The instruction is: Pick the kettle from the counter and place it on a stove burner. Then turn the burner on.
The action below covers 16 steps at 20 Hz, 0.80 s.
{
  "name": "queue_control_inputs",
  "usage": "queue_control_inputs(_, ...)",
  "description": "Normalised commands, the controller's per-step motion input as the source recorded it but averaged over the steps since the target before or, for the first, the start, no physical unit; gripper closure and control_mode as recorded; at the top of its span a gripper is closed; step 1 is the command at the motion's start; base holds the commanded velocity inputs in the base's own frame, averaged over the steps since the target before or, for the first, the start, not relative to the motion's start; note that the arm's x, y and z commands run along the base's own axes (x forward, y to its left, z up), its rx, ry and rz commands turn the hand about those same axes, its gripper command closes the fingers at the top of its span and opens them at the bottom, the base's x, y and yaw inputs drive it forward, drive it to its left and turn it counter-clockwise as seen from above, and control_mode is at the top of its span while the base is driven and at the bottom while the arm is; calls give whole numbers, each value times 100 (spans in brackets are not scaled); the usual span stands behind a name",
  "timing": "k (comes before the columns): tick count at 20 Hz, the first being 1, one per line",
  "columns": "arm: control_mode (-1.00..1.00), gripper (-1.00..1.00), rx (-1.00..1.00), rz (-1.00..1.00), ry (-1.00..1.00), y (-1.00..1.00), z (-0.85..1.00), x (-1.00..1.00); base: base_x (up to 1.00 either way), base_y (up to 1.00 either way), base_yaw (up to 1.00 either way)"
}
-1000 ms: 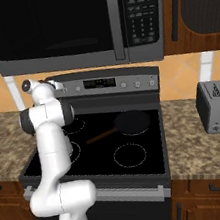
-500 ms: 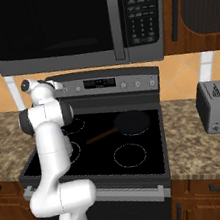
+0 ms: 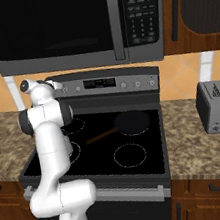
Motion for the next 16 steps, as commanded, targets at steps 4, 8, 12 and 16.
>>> queue_control_inputs(4,-100,100,-33,27,0,2,0,0,0,0,0)
queue_control_inputs(8,-100,100,-38,28,0,9,0,0,0,0,0)
queue_control_inputs(12,-100,100,-38,29,0,9,0,0,0,0,0)
queue_control_inputs(16,-100,100,-38,33,0,4,1,0,0,0,0)
